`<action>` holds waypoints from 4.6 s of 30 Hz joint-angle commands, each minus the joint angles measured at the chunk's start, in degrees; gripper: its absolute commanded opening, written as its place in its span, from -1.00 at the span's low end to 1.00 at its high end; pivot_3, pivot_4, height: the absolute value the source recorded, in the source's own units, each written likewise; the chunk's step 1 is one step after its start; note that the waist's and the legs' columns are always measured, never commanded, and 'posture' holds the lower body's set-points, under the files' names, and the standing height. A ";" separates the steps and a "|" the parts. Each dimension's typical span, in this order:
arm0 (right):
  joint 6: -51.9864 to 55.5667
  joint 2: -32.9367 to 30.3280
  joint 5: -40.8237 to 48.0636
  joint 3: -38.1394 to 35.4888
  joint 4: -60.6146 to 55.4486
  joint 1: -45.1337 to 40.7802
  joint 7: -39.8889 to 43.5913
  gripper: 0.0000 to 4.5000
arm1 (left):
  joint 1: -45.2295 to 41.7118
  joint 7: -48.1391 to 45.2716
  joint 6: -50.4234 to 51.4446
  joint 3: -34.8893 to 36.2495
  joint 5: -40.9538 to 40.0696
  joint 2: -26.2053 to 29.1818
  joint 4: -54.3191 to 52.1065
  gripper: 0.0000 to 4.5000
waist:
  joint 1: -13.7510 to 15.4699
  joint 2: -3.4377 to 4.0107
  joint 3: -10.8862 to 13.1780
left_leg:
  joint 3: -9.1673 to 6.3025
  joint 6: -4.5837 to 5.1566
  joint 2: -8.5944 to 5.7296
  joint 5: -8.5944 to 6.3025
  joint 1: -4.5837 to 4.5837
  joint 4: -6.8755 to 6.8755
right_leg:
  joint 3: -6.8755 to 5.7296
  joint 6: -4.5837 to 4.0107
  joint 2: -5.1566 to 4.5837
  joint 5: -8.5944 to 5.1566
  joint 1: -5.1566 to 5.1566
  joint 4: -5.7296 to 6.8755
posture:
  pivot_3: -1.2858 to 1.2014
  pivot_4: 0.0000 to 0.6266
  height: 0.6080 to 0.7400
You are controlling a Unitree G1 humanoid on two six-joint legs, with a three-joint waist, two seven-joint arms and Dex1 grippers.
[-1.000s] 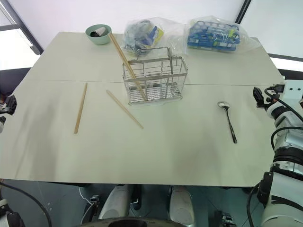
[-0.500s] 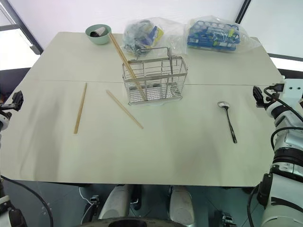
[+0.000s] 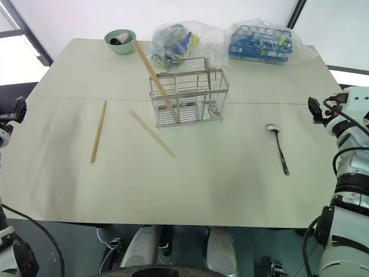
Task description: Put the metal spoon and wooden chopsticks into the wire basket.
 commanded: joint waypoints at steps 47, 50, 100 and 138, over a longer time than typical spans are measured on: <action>43.25 0.89 -3.08 15.34 -10.08 -4.00 15.14 -0.03 | -13.23 -34.59 16.19 -25.82 -30.14 14.27 -24.90 1.00 | 0.01 0.43 0.18 | 0.71 -0.23 -0.01 0.19 -0.14 0.07 | 0.41 0.01 0.16 0.01 -0.37 0.13 | 0.03 -0.52 0.51; 42.38 1.21 -3.14 15.40 -8.86 -4.44 15.28 -0.75 | -13.21 -34.13 16.30 -25.32 -30.33 14.42 -24.93 1.00 | -0.11 0.43 0.18 | 0.72 -0.23 0.00 0.19 -0.12 0.07 | 0.42 0.01 0.18 0.01 -0.36 0.14 | 0.03 -0.52 0.51; 8.39 32.84 10.71 2.88 -12.88 -25.44 -3.30 0.57 | -18.46 -27.90 14.30 -22.88 -23.92 9.86 -20.49 1.00 | -0.25 0.43 0.20 | 0.99 -0.21 0.05 0.19 -0.15 0.06 | 0.76 0.02 0.23 0.02 -0.65 0.40 | 0.03 -0.52 0.51; 45.14 -0.36 37.96 6.54 -57.57 1.95 32.97 0.79 | -36.35 4.52 26.87 -35.20 7.10 -0.86 31.15 1.00 | 0.30 0.06 0.20 | 1.06 -0.07 0.04 0.09 -0.14 0.15 | 0.78 0.12 0.13 0.07 -0.61 0.33 | 0.03 -0.52 0.51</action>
